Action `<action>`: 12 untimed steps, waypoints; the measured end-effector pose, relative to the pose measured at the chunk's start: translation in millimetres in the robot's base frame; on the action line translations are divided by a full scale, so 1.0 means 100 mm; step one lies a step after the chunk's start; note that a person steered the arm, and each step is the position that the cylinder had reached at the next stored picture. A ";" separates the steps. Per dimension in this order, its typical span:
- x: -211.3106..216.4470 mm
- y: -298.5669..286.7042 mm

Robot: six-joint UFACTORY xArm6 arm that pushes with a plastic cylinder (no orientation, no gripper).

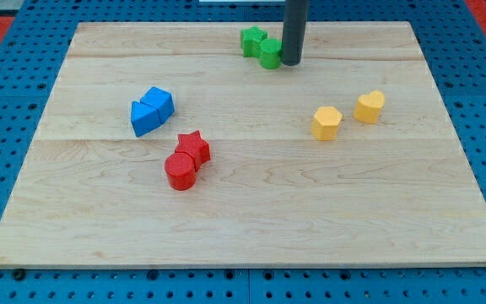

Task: Push the yellow heart closer to the yellow hexagon

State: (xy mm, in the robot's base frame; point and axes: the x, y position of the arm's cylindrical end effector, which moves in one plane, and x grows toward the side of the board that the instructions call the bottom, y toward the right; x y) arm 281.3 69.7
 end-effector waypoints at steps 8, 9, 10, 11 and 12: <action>1.10 1.00; 1.18 0.94; 1.17 1.40; 1.29 1.86; 1.56 1.88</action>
State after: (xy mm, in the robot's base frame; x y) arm 437.6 258.1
